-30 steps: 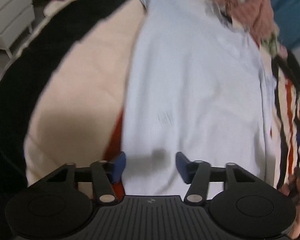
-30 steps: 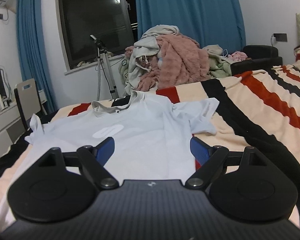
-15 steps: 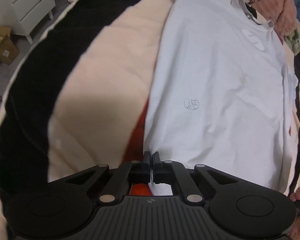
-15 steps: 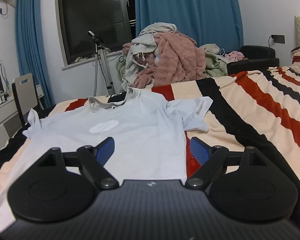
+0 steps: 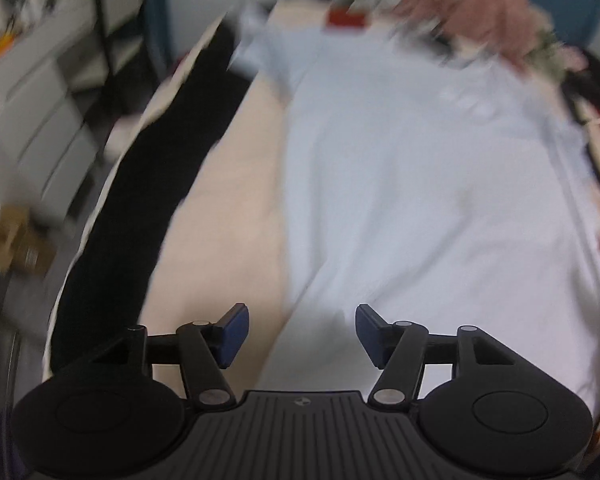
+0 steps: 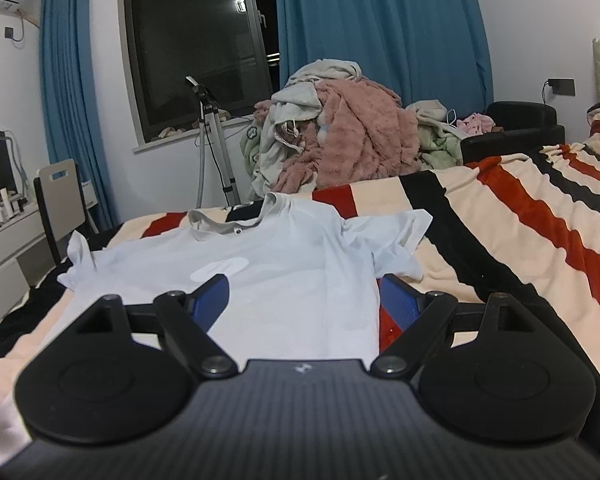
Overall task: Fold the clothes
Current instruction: 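Smooth the T-shirt body flat with the open left gripper, then grasp a T-shirt sleeve with the right gripper and lift it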
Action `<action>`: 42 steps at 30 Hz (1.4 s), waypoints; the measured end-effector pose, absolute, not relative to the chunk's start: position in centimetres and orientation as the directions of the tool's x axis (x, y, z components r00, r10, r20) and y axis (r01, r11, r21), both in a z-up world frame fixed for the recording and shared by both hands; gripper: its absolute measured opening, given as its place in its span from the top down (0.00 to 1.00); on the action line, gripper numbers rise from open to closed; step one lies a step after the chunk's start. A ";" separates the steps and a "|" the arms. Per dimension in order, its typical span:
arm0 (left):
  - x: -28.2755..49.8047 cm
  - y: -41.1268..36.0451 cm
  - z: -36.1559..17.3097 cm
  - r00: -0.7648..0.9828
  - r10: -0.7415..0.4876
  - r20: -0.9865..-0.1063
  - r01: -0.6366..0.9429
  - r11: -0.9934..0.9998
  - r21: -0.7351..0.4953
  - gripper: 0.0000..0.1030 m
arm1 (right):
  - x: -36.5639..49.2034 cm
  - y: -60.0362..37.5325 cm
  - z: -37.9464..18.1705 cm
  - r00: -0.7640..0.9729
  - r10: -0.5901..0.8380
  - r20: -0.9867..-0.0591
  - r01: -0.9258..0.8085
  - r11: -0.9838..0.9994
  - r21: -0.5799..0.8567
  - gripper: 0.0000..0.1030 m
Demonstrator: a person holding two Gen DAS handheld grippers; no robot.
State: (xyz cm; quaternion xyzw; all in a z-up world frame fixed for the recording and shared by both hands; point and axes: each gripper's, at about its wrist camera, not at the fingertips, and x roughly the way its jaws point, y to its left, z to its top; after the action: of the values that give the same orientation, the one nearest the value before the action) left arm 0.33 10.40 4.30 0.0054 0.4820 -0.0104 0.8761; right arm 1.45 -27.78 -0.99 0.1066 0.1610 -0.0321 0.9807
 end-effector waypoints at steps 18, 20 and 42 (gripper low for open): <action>0.4 -4.4 3.8 0.870 -0.200 -0.450 0.144 0.977 -0.156 0.06 | 3.2 -34.0 -3.4 0.963 0.092 -0.252 0.089 0.777 0.623 0.15; 1.7 -3.2 1.3 0.857 -0.190 -0.480 0.129 0.979 -0.158 0.06 | 5.8 -36.0 -5.4 0.957 0.091 -0.275 0.137 0.693 0.708 0.15; 9.0 -2.7 -10.2 0.855 -0.030 -0.518 0.023 1.000 -0.020 0.06 | 28.0 -44.5 -17.5 0.972 0.078 -0.222 0.161 0.465 0.870 0.55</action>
State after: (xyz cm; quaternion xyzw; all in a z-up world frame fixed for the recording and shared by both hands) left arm 9.02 -2.73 -10.20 -0.0067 0.2692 -0.0140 0.9630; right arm 28.04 -44.49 -17.45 0.5165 0.1157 -0.0246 0.8481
